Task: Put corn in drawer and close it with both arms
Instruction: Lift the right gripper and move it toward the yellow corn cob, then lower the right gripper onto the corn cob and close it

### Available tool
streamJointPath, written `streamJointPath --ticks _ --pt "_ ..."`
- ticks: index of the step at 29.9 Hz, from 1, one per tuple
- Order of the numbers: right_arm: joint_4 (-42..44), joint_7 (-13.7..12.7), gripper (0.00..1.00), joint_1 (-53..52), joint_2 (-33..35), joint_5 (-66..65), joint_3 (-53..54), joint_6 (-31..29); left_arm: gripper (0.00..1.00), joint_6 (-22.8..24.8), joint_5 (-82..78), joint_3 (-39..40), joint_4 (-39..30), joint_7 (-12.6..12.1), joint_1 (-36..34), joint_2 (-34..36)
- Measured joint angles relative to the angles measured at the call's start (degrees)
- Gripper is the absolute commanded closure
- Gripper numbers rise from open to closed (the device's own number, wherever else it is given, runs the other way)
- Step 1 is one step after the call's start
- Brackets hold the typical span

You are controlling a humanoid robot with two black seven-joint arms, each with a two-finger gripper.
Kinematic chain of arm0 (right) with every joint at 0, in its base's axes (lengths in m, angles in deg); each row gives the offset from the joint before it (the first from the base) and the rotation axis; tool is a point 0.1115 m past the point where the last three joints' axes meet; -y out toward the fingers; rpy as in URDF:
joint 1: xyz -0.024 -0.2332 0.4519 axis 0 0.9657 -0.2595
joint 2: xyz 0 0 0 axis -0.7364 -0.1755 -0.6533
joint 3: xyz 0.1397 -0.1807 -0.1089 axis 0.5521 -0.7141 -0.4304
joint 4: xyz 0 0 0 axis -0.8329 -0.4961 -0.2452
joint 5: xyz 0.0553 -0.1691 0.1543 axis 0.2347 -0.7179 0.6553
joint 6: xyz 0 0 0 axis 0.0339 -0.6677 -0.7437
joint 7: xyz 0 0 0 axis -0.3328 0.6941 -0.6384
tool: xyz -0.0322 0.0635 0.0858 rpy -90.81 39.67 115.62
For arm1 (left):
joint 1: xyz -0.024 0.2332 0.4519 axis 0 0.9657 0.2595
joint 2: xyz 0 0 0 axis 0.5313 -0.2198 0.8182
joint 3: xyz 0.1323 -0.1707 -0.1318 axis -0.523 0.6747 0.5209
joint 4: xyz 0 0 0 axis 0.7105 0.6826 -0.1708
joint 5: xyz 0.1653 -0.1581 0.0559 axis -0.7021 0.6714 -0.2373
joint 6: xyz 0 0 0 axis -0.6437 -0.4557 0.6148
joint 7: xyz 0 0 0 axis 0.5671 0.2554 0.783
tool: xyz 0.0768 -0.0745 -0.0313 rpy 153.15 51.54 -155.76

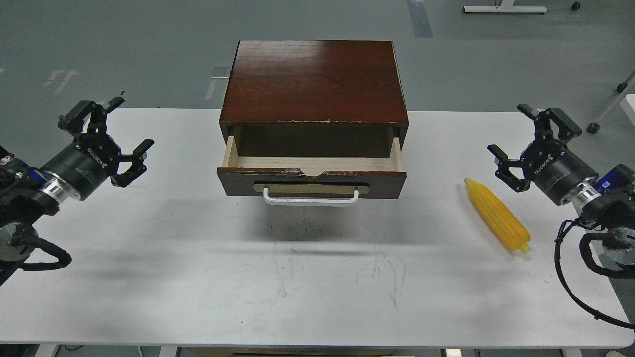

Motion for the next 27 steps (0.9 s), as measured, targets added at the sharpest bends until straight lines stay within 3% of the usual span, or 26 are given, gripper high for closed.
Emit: streamJointPath --ticks 9,14,21,27 --pt "-4.25 0.0 0.0 -3.32 8.24 -16.36 0.16 0.0 0.0 0.0 -1.68 -0.05 -0.37 0.47 -0.33 -0.03" --pt "-5.31 -0.01 0.0 -8.3 14.33 -37.93 0.11 -0.02 0.0 0.0 -2.08 -0.05 -0.8 0.93 -0.37 0.09" --pt "-5.36 0.01 0.0 -8.66 14.82 -56.91 -1.17 0.7 0.0 0.0 -3.93 -0.05 -2.22 1.08 -0.32 -0.07" --pt "-4.23 0.01 0.0 -9.93 11.82 -68.3 -11.26 7.87 0.0 0.0 -4.59 0.02 -3.41 1.1 -0.18 0.08"
